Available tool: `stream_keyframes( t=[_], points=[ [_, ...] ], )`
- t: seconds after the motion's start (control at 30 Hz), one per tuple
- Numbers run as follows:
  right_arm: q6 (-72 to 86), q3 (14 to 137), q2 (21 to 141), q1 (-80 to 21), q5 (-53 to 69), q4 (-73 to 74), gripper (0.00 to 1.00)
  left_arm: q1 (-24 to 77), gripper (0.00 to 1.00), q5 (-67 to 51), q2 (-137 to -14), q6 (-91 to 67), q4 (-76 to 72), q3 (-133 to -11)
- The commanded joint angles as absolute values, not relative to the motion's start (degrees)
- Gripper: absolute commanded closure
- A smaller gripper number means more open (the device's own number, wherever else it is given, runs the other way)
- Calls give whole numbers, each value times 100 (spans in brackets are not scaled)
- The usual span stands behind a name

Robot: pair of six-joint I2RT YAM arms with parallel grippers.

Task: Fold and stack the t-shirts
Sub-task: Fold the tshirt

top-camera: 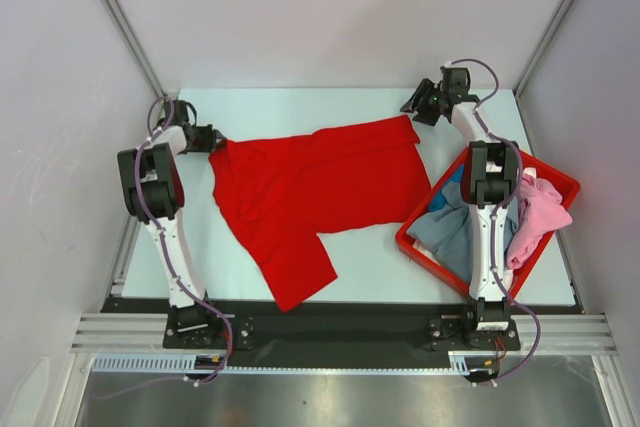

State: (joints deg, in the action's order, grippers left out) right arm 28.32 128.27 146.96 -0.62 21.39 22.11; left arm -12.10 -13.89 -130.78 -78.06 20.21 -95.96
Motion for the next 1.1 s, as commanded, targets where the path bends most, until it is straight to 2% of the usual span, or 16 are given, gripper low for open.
stream_keyframes(
  t=[0.0, 0.1, 0.3, 0.5, 0.7, 0.83, 0.9, 1.07],
  points=[
    [2848, 12876, 14722, -44, 2144, 2048, 40, -1283, 81, -1380, -13122, -7726, 1899, -9747],
    [2839, 13025, 14853, -44, 2224, 2118, 38, -1283, 92, -1319, -13008, -7506, 1828, -9756],
    [2839, 13122, 15012, -44, 2303, 2145, 41, -1283, 100, -1493, -12920, -7111, 1636, -9747],
    [3040, 13219, 15205, -35, 2452, 2066, 49, -1318, 99, -1819, -12902, -6742, 1092, -9633],
    [3462, 13053, 15179, -35, 2101, 1663, 62, -1406, 100, -2258, -12902, -6469, 555, -9492],
    [3778, 13008, 15205, -44, 1934, 1293, 90, -1494, 100, -2513, -12964, -6548, 185, -9317],
    [3963, 12938, 15214, -44, 1873, 995, 100, -1529, 100, -2566, -13008, -6557, 62, -9308],
    [4139, 12437, 15038, -53, 1583, -208, 100, -1661, 100, -2645, -13245, -6627, -395, -9465]
  ],
)
